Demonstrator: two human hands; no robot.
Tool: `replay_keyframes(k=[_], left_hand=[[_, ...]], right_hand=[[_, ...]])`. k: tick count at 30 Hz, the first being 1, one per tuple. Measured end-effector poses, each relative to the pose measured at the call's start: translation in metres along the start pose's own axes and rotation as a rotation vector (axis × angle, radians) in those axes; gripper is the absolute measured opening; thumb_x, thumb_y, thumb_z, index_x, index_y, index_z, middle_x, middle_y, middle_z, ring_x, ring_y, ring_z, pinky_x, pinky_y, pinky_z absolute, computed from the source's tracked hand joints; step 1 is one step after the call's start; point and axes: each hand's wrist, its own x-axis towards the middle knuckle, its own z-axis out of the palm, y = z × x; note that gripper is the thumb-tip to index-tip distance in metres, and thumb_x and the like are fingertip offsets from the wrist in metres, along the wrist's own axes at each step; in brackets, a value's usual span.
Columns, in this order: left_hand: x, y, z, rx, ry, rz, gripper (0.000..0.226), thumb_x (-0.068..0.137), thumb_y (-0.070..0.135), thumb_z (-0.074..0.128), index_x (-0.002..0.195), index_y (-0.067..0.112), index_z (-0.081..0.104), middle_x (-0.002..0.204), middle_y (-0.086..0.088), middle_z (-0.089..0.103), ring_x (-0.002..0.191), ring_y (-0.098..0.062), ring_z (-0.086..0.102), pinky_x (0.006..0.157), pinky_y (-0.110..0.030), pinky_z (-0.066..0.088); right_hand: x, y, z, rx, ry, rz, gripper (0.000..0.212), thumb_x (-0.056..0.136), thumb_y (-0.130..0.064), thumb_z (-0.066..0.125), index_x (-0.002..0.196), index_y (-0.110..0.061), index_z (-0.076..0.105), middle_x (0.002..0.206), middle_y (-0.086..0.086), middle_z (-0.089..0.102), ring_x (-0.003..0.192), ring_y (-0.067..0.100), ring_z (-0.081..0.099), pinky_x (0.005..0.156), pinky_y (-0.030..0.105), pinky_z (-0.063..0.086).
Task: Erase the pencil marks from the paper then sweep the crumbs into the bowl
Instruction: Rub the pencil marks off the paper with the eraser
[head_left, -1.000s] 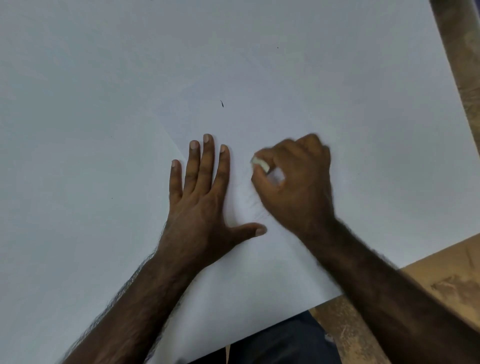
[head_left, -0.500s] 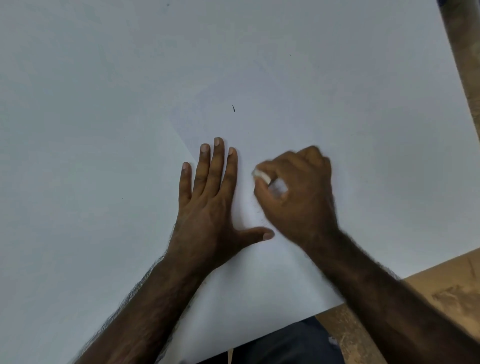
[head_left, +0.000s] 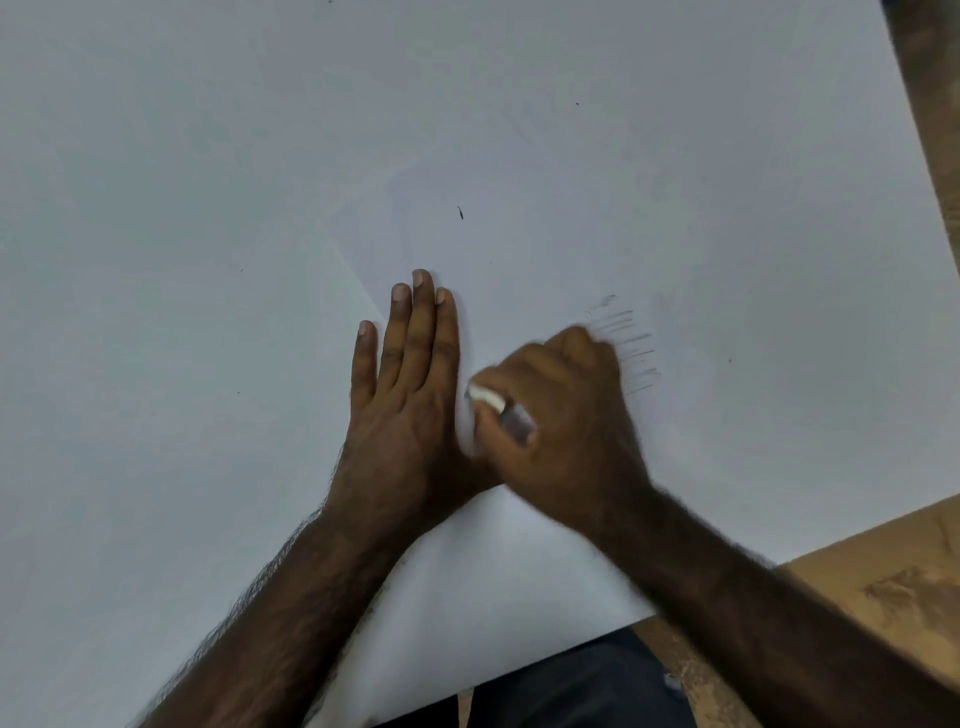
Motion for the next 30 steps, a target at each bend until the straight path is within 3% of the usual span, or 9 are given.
replay_keyframes(k=[2, 6, 9, 11, 15, 20, 30], left_hand=[[-0.001, 0.000, 0.002, -0.006, 0.034, 0.008, 0.112, 0.092, 0.073, 0.039, 0.173, 0.005, -0.001, 0.181, -0.014, -0.015, 0.168, -0.028, -0.016, 0.136, -0.053, -0.005], [0.001, -0.001, -0.001, -0.008, -0.031, -0.003, 0.152, 0.068, 0.103, 0.048, 0.172, 0.009, -0.007, 0.180, -0.012, -0.021, 0.167, -0.027, -0.022, 0.134, -0.045, -0.015], [0.002, -0.002, 0.000, 0.008, -0.038, -0.010, 0.155, 0.065, 0.107, 0.045, 0.172, 0.010, -0.009, 0.180, -0.012, -0.021, 0.166, -0.026, -0.023, 0.134, -0.043, -0.017], [0.002, -0.001, 0.001, 0.006, -0.038, -0.019, 0.148, 0.071, 0.105, 0.043, 0.172, 0.009, -0.009, 0.180, -0.012, -0.021, 0.167, -0.026, -0.021, 0.134, -0.044, -0.015], [-0.001, -0.001, 0.005, 0.028, 0.042, 0.000, 0.112, 0.091, 0.069, 0.041, 0.173, 0.007, -0.003, 0.181, -0.013, -0.015, 0.168, -0.029, -0.016, 0.135, -0.049, -0.008], [0.002, -0.001, 0.001, 0.035, -0.038, -0.007, 0.154, 0.066, 0.107, 0.045, 0.172, 0.011, -0.010, 0.180, -0.012, -0.020, 0.167, -0.026, -0.022, 0.133, -0.043, -0.017], [0.001, 0.000, -0.001, -0.015, -0.044, -0.007, 0.149, 0.069, 0.105, 0.047, 0.173, 0.014, -0.008, 0.180, -0.011, -0.023, 0.166, -0.027, -0.025, 0.133, -0.042, -0.020]], right_hand=[[-0.008, -0.004, 0.002, -0.001, -0.030, -0.064, 0.017, 0.094, -0.027, 0.069, 0.100, -0.014, 0.077, 0.094, 0.005, 0.075, 0.090, 0.032, 0.063, 0.083, 0.053, 0.051], [0.031, 0.016, -0.005, -0.092, 0.109, 0.009, 0.015, 0.093, -0.026, 0.072, 0.100, -0.016, 0.079, 0.094, 0.002, 0.077, 0.092, 0.032, 0.063, 0.081, 0.049, 0.048], [0.047, 0.023, -0.006, -0.103, 0.132, 0.088, 0.017, 0.095, -0.028, 0.072, 0.103, -0.016, 0.079, 0.096, 0.002, 0.077, 0.093, 0.030, 0.064, 0.082, 0.049, 0.048], [0.030, 0.013, -0.001, -0.053, 0.087, 0.048, 0.017, 0.094, -0.028, 0.072, 0.103, -0.016, 0.078, 0.096, 0.003, 0.076, 0.094, 0.030, 0.063, 0.083, 0.051, 0.048], [-0.005, -0.002, 0.006, 0.003, -0.004, -0.061, 0.017, 0.094, -0.028, 0.072, 0.102, -0.015, 0.077, 0.096, 0.003, 0.075, 0.093, 0.029, 0.061, 0.081, 0.050, 0.049], [0.044, 0.013, 0.001, -0.062, 0.118, 0.029, 0.018, 0.094, -0.031, 0.073, 0.103, -0.016, 0.079, 0.096, 0.001, 0.077, 0.094, 0.028, 0.063, 0.082, 0.047, 0.047], [0.004, 0.046, -0.024, 0.078, 0.154, 0.208, 0.011, 0.098, -0.024, 0.078, 0.104, -0.015, 0.080, 0.100, -0.002, 0.079, 0.095, 0.026, 0.067, 0.089, 0.050, 0.050]])
